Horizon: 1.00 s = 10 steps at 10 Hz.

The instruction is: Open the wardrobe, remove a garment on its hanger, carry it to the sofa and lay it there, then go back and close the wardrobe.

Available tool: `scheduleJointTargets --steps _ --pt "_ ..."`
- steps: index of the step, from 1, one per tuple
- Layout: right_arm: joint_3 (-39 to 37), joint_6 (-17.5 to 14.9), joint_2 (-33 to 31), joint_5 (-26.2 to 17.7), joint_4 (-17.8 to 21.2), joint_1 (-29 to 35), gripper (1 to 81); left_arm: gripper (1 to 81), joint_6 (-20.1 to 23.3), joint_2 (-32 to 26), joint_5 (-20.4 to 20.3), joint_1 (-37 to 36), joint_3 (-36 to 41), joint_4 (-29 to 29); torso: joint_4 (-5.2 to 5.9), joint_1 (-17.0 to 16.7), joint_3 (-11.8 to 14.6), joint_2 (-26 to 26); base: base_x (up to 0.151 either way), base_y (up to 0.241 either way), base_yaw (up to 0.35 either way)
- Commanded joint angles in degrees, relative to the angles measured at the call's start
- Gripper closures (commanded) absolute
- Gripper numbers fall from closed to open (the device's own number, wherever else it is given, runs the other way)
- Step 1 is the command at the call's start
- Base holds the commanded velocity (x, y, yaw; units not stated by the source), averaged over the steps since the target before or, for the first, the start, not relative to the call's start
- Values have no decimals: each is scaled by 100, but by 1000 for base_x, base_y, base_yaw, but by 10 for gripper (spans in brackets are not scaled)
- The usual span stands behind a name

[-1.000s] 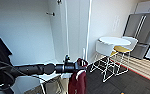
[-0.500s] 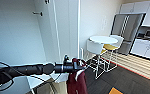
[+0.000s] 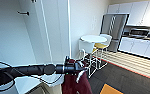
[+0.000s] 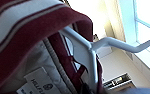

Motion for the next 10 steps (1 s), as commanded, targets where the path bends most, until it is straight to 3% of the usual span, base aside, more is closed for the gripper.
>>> scheduleJointTargets --steps 1,2,3,4,5,7,10 --pt "26 -11 -45 -328 -53 158 10 811 78 52 -342 -1056 155 93 0 0 0 0 0 0 -278" --pt "18 -11 -27 -327 -53 150 10 811 78 61 -342 -1056 155 93 432 -2 0 0 0 0 -279" --pt "8 -19 -27 -327 -44 176 10 811 78 61 -342 -1056 146 93 567 -2 0 0 0 0 -280" --pt "8 -19 -27 -327 -44 176 10 811 78 61 -342 -1056 163 93 625 0 0 0 0 0 -284" --pt "8 -11 -27 -327 -26 176 10 811 86 61 -342 -1056 172 93 194 -2 0 0 0 0 -285" --pt "8 -11 -19 -327 0 176 10 811 86 113 -342 -1056 164 102 454 -2 0 0 0 0 -285" --pt "0 -11 -27 -327 9 184 10 811 86 157 -342 -1056 163 111 478 -2 2 -2 0 0 -286"
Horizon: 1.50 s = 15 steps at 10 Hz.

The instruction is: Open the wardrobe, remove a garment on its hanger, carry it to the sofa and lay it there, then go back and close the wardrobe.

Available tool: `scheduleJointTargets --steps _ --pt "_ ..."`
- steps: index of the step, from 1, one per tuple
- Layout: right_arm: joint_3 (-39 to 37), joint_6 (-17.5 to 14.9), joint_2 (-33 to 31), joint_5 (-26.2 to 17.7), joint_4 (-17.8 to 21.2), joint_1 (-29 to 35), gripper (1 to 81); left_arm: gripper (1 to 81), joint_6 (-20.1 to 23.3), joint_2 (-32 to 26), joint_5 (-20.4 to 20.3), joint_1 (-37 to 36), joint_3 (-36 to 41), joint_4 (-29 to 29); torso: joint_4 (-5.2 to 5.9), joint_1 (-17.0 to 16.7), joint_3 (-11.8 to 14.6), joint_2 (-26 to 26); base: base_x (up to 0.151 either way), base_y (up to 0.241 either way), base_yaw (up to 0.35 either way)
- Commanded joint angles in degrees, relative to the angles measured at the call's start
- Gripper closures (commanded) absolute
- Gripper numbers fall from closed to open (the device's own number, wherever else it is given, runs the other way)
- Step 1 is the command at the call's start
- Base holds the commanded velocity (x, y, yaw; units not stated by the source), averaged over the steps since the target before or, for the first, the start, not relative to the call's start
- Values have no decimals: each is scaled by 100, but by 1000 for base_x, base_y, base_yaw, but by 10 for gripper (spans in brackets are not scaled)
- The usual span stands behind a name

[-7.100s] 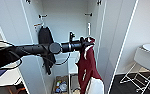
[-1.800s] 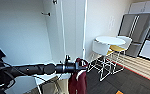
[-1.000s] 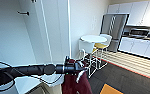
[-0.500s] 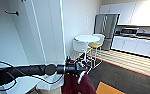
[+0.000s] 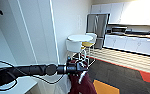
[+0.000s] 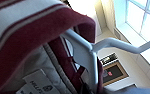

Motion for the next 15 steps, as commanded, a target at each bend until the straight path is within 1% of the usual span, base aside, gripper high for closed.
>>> scheduleJointTargets --steps 1,10,12,15 --pt "40 -11 -92 -330 -5 148 10 811 86 32 -334 -1056 148 119 0 0 0 0 0 0 -287" --pt "-83 -11 -13 -338 4 175 10 811 86 147 -307 -1021 139 146 0 -7 2 -2 0 0 -292" --pt "-145 -11 31 -338 4 175 10 811 95 164 -219 -1012 148 146 0 -9 2 -2 0 0 -297" --pt "-145 -11 49 -338 -66 175 10 811 95 173 -211 -969 148 146 0 -9 2 -2 0 0 -298"
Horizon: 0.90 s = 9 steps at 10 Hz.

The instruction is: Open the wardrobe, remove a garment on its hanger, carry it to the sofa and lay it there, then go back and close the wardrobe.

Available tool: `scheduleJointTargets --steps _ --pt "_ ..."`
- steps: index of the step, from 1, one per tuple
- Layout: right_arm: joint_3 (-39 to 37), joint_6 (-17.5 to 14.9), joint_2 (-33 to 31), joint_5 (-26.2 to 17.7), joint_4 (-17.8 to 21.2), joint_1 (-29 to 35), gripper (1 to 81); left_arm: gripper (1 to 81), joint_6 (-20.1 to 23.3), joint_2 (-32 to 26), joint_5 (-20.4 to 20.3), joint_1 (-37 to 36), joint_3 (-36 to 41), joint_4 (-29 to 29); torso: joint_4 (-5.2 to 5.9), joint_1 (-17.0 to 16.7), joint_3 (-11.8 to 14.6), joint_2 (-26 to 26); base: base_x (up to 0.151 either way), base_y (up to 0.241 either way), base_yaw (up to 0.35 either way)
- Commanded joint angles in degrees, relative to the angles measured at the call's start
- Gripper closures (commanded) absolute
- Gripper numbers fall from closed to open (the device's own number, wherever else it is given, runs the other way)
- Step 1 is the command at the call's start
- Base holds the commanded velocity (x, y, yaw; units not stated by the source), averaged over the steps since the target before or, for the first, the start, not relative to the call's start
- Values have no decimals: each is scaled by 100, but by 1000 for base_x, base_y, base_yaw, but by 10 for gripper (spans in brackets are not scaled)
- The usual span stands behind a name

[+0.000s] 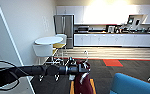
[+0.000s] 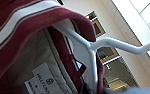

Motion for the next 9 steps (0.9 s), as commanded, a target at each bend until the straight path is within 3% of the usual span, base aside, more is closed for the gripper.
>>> scheduleJointTargets --steps 1,9 --pt "32 -11 -67 -336 -70 164 10 811 73 5 -357 -996 140 135 0 0 0 0 0 0 -298" --pt "32 -11 -32 -336 -79 137 10 811 91 -74 -287 -961 166 144 0 0 0 0 0 0 -301"
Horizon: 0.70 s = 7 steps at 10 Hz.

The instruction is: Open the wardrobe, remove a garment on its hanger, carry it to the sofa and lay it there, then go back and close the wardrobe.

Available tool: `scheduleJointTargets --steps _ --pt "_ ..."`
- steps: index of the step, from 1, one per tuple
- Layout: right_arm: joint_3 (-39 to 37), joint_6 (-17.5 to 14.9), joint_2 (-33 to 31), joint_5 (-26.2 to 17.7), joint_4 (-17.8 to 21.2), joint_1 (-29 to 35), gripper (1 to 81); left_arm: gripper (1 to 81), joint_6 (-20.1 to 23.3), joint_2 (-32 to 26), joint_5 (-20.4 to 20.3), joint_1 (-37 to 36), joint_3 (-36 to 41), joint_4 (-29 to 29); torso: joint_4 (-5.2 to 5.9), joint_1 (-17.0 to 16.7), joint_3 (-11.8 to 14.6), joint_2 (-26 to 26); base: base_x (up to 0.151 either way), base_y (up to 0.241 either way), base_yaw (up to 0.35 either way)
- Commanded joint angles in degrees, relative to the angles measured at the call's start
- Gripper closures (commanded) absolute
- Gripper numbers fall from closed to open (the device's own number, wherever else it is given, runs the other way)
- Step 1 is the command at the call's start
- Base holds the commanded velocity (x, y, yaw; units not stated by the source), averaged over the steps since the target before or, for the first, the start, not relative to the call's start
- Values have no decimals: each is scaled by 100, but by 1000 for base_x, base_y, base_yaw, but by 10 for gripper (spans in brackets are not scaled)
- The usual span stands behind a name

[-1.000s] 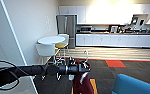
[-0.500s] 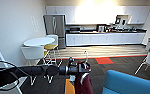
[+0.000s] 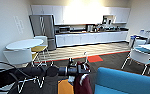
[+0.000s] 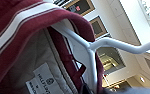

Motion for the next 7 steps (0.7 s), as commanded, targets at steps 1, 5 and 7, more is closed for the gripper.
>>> scheduleJointTargets --steps 1,5,7 --pt "23 -13 -48 -336 -68 142 10 811 88 -13 -317 -1044 175 141 0 0 0 0 0 0 -301" --pt "32 -22 -39 -327 -68 151 10 811 88 -66 -317 -1052 236 168 0 0 0 0 0 0 -301" --pt "41 -22 -30 -327 -68 151 10 811 88 -66 -317 -1044 236 168 0 0 0 0 0 0 -301"
